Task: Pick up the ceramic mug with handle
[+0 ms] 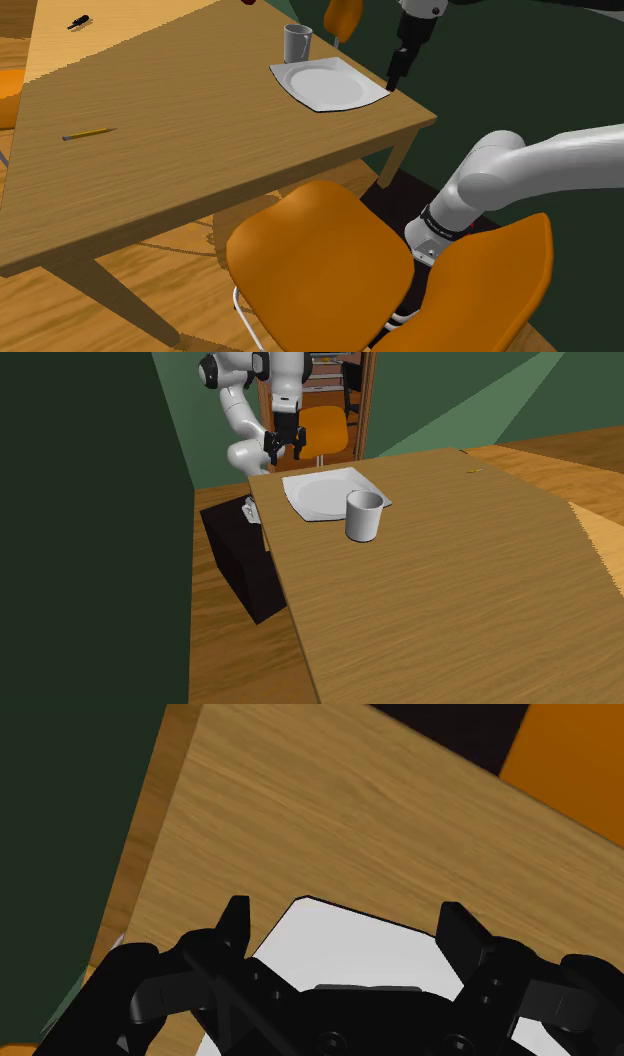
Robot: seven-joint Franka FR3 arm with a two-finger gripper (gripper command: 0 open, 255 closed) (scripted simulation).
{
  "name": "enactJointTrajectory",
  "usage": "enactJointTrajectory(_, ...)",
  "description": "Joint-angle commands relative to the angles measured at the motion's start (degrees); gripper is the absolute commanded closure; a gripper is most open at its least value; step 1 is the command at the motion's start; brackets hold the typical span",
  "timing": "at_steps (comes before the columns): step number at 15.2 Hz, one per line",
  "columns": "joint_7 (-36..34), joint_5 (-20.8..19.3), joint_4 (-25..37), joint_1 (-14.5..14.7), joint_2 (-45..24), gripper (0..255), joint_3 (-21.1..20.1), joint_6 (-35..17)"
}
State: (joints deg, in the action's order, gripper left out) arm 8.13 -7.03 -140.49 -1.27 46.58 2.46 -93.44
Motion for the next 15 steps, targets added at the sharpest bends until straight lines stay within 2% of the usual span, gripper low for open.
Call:
enactJointTrajectory(1,0.00,0.00,0.00,0.00,0.00,0,0.00,0.00)
enactJointTrajectory(8,1.51,1.76,11.66,0.56,-16.16,0,2.42,-5.77)
enactJointTrajectory(15,3.94,5.02,26.47,1.15,-31.71,0,4.66,-7.61)
